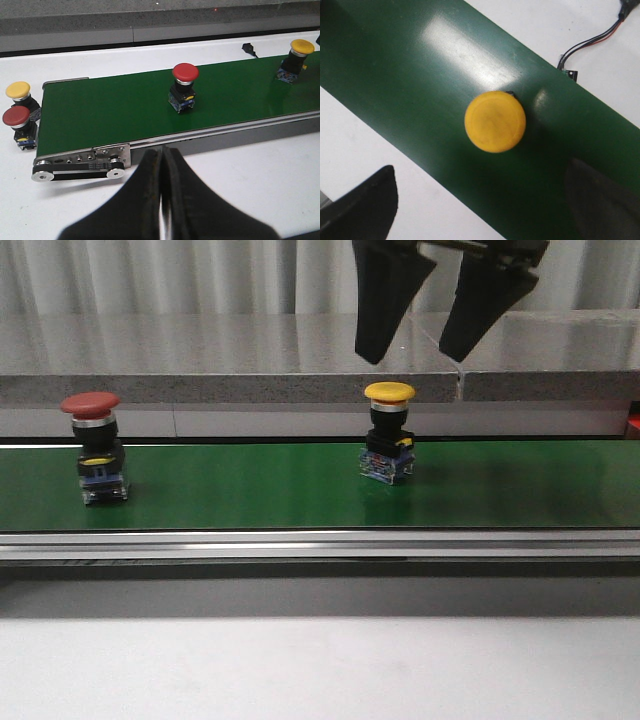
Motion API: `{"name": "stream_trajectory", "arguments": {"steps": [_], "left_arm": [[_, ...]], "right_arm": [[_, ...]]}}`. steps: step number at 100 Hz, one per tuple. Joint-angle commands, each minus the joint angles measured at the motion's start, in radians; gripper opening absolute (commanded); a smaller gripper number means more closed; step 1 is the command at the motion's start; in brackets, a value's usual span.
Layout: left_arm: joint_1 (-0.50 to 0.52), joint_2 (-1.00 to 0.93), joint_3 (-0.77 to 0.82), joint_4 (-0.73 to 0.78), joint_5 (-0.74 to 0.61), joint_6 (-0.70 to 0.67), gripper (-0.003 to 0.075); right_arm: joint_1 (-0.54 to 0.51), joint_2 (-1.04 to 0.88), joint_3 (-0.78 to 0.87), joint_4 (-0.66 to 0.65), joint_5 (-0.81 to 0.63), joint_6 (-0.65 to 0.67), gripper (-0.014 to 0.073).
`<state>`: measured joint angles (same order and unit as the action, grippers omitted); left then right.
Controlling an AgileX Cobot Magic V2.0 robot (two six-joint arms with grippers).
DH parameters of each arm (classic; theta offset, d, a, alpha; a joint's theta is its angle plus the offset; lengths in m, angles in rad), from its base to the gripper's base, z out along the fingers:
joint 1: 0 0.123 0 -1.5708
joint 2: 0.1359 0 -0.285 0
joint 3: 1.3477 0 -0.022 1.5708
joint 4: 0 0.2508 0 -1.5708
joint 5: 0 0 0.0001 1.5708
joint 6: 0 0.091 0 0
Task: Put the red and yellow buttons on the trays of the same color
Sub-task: 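Lower the right gripper onto the yellow button on the belt and grasp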
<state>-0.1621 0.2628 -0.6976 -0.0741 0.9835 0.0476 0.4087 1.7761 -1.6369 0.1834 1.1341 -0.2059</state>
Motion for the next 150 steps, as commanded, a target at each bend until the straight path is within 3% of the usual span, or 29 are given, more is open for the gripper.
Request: {"name": "stream_trajectory", "arguments": {"steps": [1,25,32,47,58,102,121,150], "left_arm": [[-0.008,0.013,-0.023,-0.008,-0.070,-0.010,-0.0021],[-0.008,0.013,-0.023,-0.008,-0.070,-0.010,-0.0021],[-0.008,0.013,-0.023,-0.008,-0.070,-0.010,-0.0021],[-0.008,0.013,-0.023,-0.008,-0.070,-0.010,-0.0021],[-0.008,0.013,-0.023,-0.008,-0.070,-0.010,-0.0021],[-0.008,0.013,-0.023,-0.008,-0.070,-0.010,-0.0021],[-0.008,0.013,-0.023,-0.008,-0.070,-0.010,-0.0021],[-0.008,0.013,-0.023,-0.008,-0.070,-0.010,-0.0021]], "right_arm": [[0.002,-0.013,-0.035,0.011,-0.052,-0.019,0.0665],[0.002,0.050,-0.035,-0.034,-0.088,-0.019,0.0638],[0.002,0.064,-0.035,-0.055,-0.088,-0.019,0.0556],[0.002,0.074,-0.035,-0.065,-0.107,-0.013,0.0290],[0.002,0.069,-0.035,-0.065,-0.118,0.002,0.0203],[-0.052,-0.077,-0.011,-0.136,-0.115,0.231,0.0199],[-0.171,-0.175,0.054,-0.137,-0.124,0.231,0.0199],[-0.438,-0.266,0.136,-0.137,-0.147,0.230,0.0199]]}}
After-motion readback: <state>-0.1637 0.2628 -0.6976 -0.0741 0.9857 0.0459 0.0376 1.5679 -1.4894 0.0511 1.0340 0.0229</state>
